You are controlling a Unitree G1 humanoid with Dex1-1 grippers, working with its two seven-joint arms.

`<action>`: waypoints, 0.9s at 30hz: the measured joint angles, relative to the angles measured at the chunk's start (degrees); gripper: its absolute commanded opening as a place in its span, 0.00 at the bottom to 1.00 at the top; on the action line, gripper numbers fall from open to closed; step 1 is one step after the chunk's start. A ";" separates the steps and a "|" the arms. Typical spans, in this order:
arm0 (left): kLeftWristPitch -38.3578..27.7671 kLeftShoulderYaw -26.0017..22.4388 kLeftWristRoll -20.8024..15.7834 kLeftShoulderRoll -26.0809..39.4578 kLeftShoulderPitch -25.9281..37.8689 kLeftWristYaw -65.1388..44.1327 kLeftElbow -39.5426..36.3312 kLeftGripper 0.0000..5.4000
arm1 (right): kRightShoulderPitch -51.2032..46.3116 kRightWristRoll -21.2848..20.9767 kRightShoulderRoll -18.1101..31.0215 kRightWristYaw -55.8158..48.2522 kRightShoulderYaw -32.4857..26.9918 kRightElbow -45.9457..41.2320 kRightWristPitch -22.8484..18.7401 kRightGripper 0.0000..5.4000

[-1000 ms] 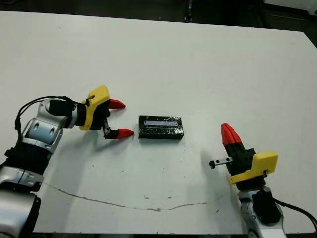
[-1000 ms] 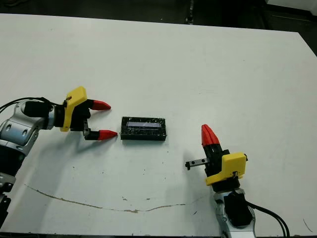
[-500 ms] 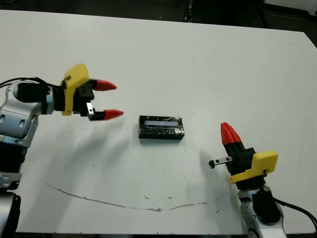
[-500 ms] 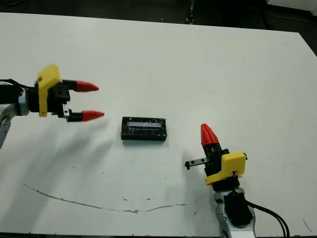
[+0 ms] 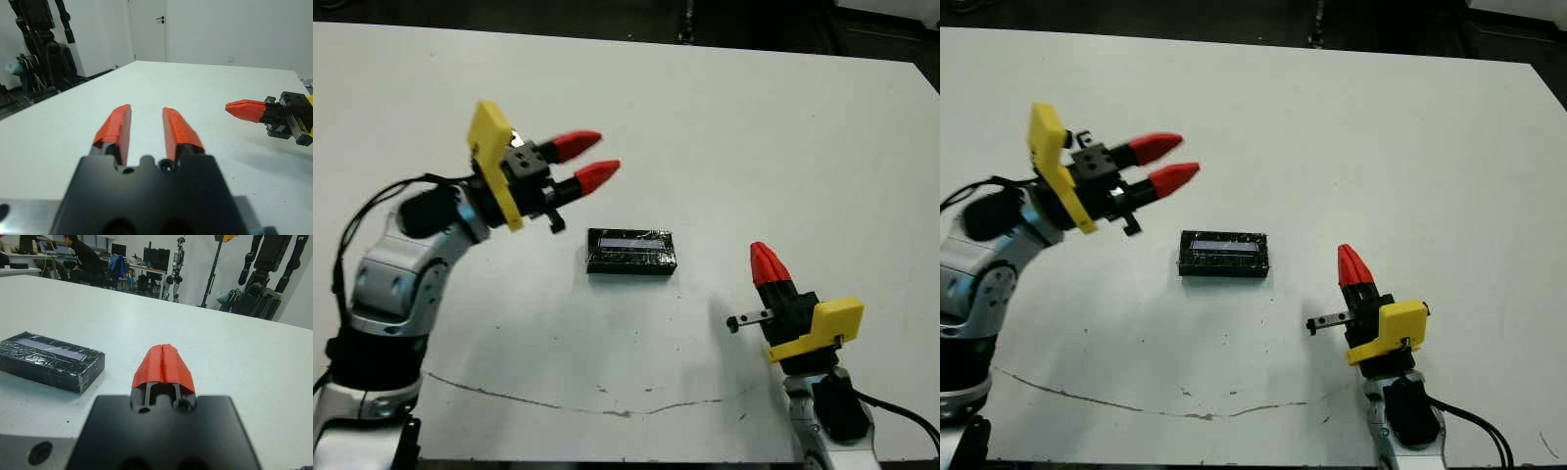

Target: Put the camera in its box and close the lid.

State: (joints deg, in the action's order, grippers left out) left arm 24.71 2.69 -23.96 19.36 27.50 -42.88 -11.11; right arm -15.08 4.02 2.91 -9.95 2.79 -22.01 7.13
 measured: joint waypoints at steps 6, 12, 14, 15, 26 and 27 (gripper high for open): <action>0.32 3.38 1.61 -1.38 0.13 1.04 3.24 0.05 | -0.06 -0.12 -0.03 0.03 -0.03 0.00 0.00 0.00; 2.11 7.77 5.28 -1.43 0.71 2.06 4.48 0.00 | -0.17 -0.14 -0.08 0.06 -0.02 0.00 -0.01 0.00; 2.85 8.99 6.54 -1.44 0.71 2.53 4.94 0.00 | -0.23 -0.16 -0.08 0.06 -0.02 0.00 -0.01 0.00; 3.21 9.56 7.08 -1.43 0.70 2.64 5.19 0.00 | -0.25 -0.16 -0.08 0.06 -0.02 0.00 -0.01 0.00; 6.36 15.09 12.56 -0.60 0.72 2.05 8.78 0.00 | -0.31 -0.14 -0.12 0.09 -0.01 0.07 -0.01 0.00; 5.99 15.39 12.75 -0.50 0.71 1.77 9.07 0.00 | -0.31 -0.11 -0.12 0.08 -0.01 0.07 -0.01 0.00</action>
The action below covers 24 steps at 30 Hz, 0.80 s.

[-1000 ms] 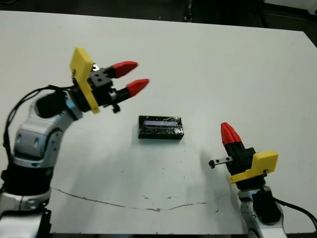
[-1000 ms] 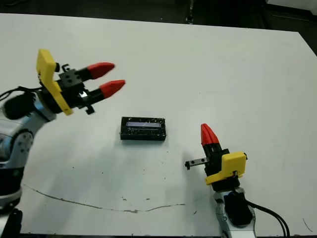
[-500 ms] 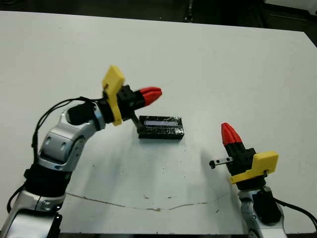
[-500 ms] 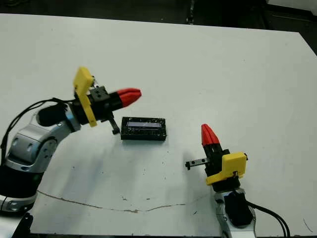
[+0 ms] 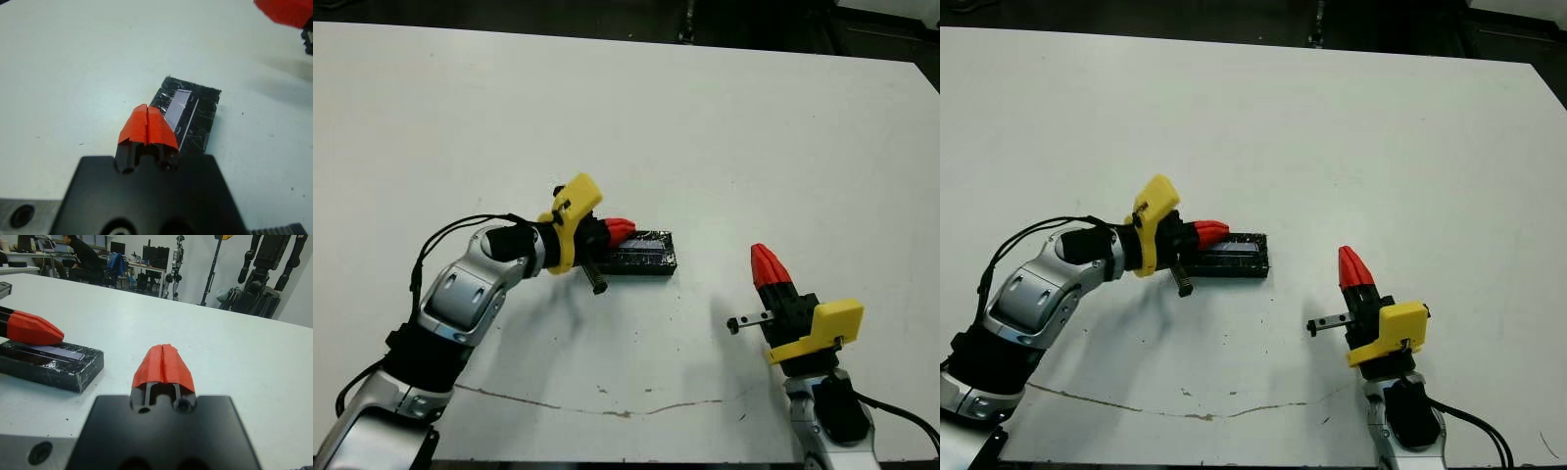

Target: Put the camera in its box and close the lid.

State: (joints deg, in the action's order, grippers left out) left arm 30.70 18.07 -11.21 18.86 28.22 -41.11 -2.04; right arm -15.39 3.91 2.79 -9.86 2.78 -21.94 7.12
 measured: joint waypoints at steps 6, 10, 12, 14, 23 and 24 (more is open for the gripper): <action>-0.58 0.70 0.87 0.09 -0.39 0.00 0.29 0.00 | -0.02 0.07 0.01 0.00 0.00 0.00 0.00 0.00; -0.15 0.99 1.21 0.38 -1.09 0.11 -0.84 0.00 | -0.05 -0.03 0.01 0.00 -0.01 -0.01 0.00 0.00; -0.10 0.80 0.99 0.42 -1.37 0.11 -1.30 0.00 | -0.05 -0.03 0.01 0.00 0.00 0.00 0.00 0.00; 0.23 -0.27 0.10 0.41 -2.23 0.12 -2.20 0.00 | -0.06 -0.04 0.01 0.00 0.01 -0.01 0.00 0.00; -2.81 -13.00 -7.19 -3.73 -11.01 7.30 -11.88 0.00 | -0.26 -0.01 -0.08 0.08 0.04 -0.10 -0.08 0.00; -4.70 -14.37 -7.63 -4.18 -11.62 8.27 -12.91 0.00 | -0.26 -0.01 -0.09 0.09 0.03 -0.11 -0.08 0.00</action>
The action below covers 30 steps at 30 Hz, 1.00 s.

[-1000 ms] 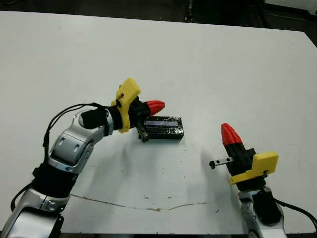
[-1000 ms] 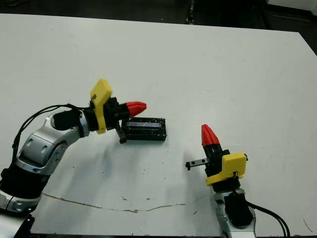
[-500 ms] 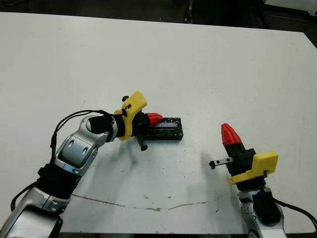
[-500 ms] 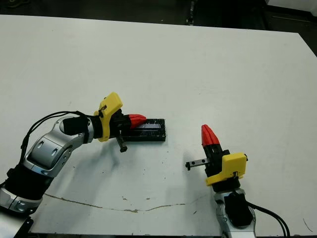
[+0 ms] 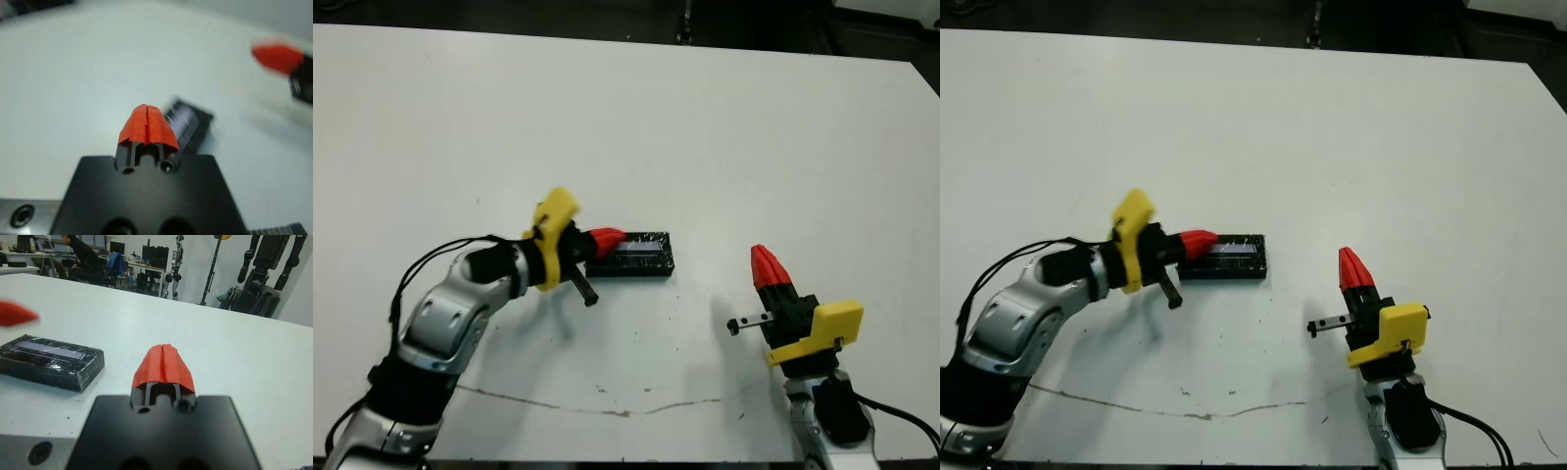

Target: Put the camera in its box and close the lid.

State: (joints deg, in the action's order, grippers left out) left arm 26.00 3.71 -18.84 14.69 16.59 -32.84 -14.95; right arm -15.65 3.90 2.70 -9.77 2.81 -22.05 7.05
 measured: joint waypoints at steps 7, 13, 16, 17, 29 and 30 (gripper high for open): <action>-11.80 -7.17 0.12 -2.07 -5.37 6.19 -4.17 0.00 | 0.59 0.58 0.02 0.00 -0.75 0.05 0.15 0.00; -23.22 -9.23 2.68 -4.94 -13.84 11.47 -5.66 0.00 | 1.78 1.13 -0.06 0.56 -1.99 -0.09 0.13 0.00; -26.64 -8.79 3.84 -6.79 -18.56 13.35 -5.94 0.00 | 2.61 1.86 -0.14 0.82 -2.79 -0.04 0.14 0.00; -27.59 -8.52 4.42 -7.40 -19.54 14.04 -5.89 0.00 | 2.89 1.92 -0.16 1.02 -2.96 0.00 0.14 0.00; -35.66 -4.12 9.47 -12.58 -24.63 19.08 -1.65 0.00 | 3.71 1.08 -0.29 2.96 -3.50 0.01 -0.94 0.00; -35.66 -3.99 9.56 -12.58 -24.63 19.13 -1.60 0.00 | 3.71 1.10 -0.31 2.96 -3.50 0.01 -0.94 0.00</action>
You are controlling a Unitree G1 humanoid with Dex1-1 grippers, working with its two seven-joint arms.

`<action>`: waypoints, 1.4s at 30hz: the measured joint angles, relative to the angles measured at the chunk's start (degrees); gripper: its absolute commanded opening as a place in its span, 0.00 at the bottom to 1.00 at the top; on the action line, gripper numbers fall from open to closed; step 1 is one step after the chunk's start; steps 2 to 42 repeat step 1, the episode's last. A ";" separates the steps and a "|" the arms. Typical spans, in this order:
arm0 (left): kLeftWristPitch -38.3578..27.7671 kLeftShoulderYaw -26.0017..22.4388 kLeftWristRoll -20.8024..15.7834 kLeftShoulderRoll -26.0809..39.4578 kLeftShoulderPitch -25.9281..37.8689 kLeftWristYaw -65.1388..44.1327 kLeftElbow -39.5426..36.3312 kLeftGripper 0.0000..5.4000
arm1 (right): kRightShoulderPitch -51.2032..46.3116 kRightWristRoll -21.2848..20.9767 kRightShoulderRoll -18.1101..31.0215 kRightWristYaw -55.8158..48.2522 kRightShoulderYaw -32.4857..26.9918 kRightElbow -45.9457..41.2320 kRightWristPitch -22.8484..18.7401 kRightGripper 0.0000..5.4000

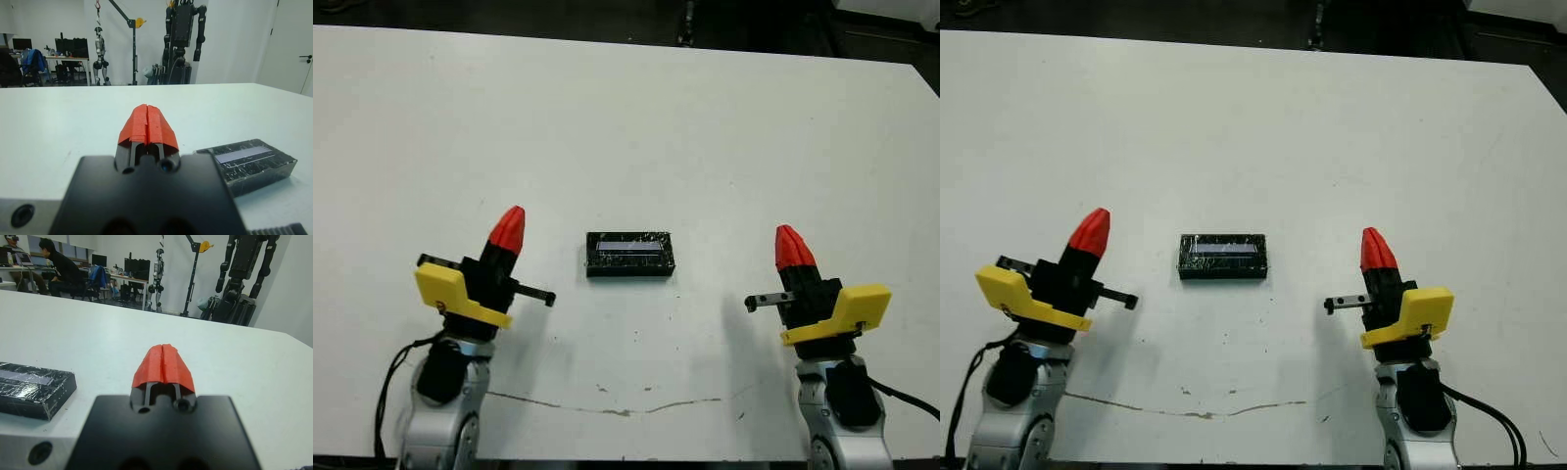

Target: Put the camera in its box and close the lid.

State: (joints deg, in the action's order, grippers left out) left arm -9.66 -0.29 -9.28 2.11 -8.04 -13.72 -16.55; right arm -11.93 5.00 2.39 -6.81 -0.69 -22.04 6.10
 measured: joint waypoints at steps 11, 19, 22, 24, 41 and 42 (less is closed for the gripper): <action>0.00 0.18 0.07 0.00 0.00 0.05 0.05 0.00 | 0.00 0.04 -0.02 0.00 0.00 0.00 0.00 0.00; 0.00 0.18 0.07 0.00 0.00 0.05 0.05 0.00 | 0.00 0.04 -0.02 0.00 0.00 0.00 0.00 0.00; 0.00 0.18 0.07 0.00 0.00 0.05 0.05 0.00 | 0.00 0.04 -0.02 0.00 0.00 0.00 0.00 0.00; 0.00 0.18 0.07 0.00 0.00 0.05 0.05 0.00 | 0.00 0.04 -0.02 0.00 0.00 0.00 0.00 0.00; 0.00 0.18 0.07 0.00 0.00 0.05 0.05 0.00 | 0.00 0.04 -0.02 0.00 0.00 0.00 0.00 0.00; 0.00 0.18 0.07 0.00 0.00 0.05 0.05 0.00 | 0.00 0.04 -0.02 0.00 0.00 0.00 0.00 0.00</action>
